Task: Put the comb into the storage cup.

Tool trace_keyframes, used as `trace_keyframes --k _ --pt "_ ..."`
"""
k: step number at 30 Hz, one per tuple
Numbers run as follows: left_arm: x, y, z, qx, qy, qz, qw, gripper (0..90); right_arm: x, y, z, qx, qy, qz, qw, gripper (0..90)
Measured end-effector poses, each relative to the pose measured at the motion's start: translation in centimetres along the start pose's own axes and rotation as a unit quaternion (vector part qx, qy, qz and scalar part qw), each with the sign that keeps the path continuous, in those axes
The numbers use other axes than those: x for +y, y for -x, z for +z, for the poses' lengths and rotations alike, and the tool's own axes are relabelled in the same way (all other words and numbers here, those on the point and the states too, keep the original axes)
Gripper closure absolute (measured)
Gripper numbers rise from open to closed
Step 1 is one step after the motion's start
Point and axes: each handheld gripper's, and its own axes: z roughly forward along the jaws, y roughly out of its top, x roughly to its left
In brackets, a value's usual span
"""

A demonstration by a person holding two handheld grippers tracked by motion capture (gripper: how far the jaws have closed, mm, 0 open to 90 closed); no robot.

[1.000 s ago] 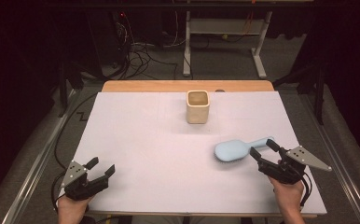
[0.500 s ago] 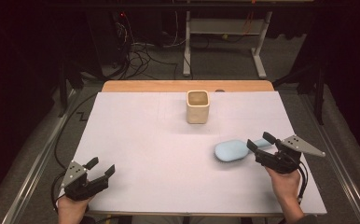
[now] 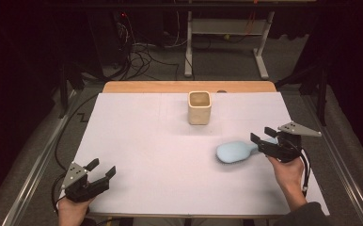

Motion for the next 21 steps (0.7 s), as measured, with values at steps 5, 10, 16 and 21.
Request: trace_keyframes --k 5,10,16,21 --pt "0.0 0.0 -0.1 0.001 0.0 -0.002 1.0 28.1 1.4 0.6 0.9 0.006 -0.052 0.003 0.9986 43.9" --pt "0.0 0.0 0.0 0.001 0.0 -0.002 1.0 28.1 2.1 0.8 2.0 0.0 -0.1 -0.002 0.995 47.1" --pt "0.0 0.0 -0.1 0.001 0.001 -0.001 1.0 28.1 3.0 1.1 4.0 -0.023 -0.176 -0.003 0.9841 52.7" --pt "0.0 0.0 -0.1 0.0 0.0 -0.003 1.0 28.1 3.5 1.5 5.4 -0.027 -0.221 0.004 0.975 61.4"
